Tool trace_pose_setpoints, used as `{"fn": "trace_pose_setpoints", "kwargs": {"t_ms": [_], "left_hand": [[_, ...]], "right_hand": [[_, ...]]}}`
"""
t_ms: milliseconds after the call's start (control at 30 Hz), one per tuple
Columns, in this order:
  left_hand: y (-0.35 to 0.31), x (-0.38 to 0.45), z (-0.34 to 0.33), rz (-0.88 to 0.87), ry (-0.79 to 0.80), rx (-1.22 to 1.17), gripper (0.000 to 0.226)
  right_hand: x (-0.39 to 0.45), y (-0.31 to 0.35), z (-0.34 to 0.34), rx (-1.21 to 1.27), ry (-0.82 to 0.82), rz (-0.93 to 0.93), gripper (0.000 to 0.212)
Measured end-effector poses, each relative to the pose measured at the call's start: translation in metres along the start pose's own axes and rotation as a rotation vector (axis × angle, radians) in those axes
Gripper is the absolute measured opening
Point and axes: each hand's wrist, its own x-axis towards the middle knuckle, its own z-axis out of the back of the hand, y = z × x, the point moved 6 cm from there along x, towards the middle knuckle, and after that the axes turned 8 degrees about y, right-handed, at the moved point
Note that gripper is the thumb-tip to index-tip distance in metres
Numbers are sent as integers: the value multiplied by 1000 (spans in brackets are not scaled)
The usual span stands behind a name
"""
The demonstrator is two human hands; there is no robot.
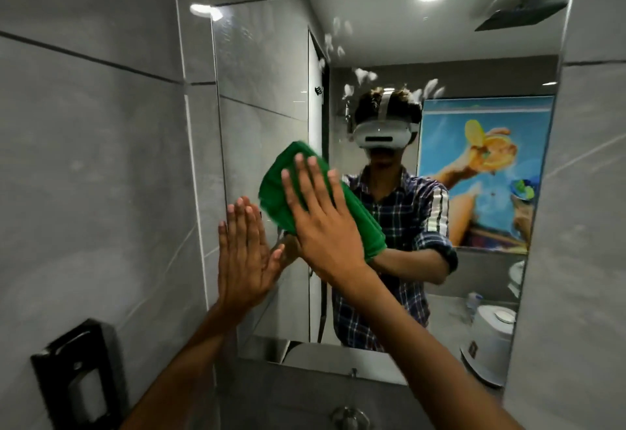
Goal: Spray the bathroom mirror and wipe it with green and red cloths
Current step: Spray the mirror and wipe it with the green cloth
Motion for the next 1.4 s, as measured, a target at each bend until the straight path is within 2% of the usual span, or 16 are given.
{"fn": "trace_pose_setpoints", "kwargs": {"t_ms": [67,133,200,267,333,433,533,633,733,800,900,1000,1133,1233,1333,1400], "left_hand": [[-3,1,6,-12,10,-19,79],[-4,3,11,-14,28,-52,80],[-5,6,13,-2,32,-79,81],[-7,9,15,15,11,-81,81],[-8,10,15,15,-12,-78,81],[-6,10,12,-1,-12,-73,83],[-6,10,9,3,13,-62,85],[-5,11,10,5,12,-58,85],[-7,13,16,-8,1,-80,82],[-9,12,21,-33,-5,-108,80],[-10,14,25,-33,42,-78,79],[-8,32,32,-7,67,-64,82],[-10,54,36,48,60,-72,83],[-10,55,30,43,40,-37,83],[-9,54,29,30,18,-26,82],[-11,54,30,27,-4,-18,81]], "right_hand": [[-33,-17,-4,-78,58,192,80],[-67,-64,0,-103,51,123,90],[-95,-130,17,-106,-19,-218,105],[-106,-187,41,-23,-159,-675,98],[-87,-214,60,128,-322,-1020,90],[-23,-205,81,207,-461,-1190,84],[47,-147,83,141,-441,-1013,85],[93,-51,61,196,-344,-565,78],[96,24,21,191,-80,-69,80],[79,37,4,122,59,135,74],[46,8,3,51,111,198,79],[5,-59,21,39,35,6,97],[-24,-174,67,72,-242,-621,96],[10,-220,100,148,-417,-1009,91],[64,-214,118,155,-463,-1130,84],[101,-184,121,147,-476,-1075,81]]}}
